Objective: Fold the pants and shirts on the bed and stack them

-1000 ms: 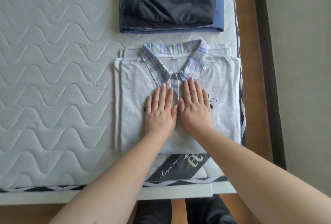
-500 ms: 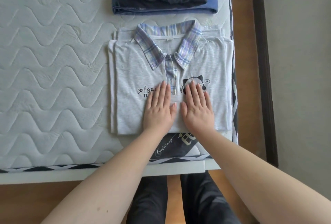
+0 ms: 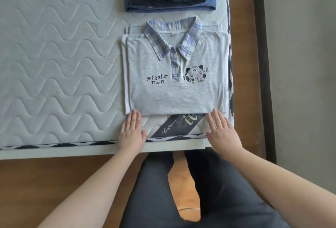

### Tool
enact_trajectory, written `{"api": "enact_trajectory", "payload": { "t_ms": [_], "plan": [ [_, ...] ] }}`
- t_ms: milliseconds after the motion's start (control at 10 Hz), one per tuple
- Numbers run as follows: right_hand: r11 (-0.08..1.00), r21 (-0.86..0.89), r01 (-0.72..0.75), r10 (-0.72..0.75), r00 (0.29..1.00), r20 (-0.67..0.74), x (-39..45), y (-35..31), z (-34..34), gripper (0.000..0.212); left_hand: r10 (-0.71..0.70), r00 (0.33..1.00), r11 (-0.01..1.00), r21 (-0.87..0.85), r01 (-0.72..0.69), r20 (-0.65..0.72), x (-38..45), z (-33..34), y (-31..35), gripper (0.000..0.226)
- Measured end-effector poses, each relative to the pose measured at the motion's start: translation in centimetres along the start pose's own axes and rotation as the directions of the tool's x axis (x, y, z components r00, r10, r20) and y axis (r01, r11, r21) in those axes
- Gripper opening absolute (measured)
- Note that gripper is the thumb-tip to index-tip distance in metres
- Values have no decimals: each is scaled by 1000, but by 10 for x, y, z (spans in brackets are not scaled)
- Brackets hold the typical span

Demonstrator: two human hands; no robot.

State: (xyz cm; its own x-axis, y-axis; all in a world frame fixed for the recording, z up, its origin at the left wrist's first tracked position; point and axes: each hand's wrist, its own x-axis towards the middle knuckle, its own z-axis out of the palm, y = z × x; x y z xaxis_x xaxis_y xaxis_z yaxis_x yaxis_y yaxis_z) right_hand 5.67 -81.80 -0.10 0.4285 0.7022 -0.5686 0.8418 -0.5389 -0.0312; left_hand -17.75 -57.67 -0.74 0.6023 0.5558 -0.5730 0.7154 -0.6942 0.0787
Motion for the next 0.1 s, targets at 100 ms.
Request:
{"api": "enact_trajectory", "payload": {
  "t_ms": [100],
  "plan": [
    [999, -19, -39, 39, 999, -12, -20, -1, -27, 59, 19, 998, 999, 28, -21, 62, -15, -30, 5, 59]
  ]
}}
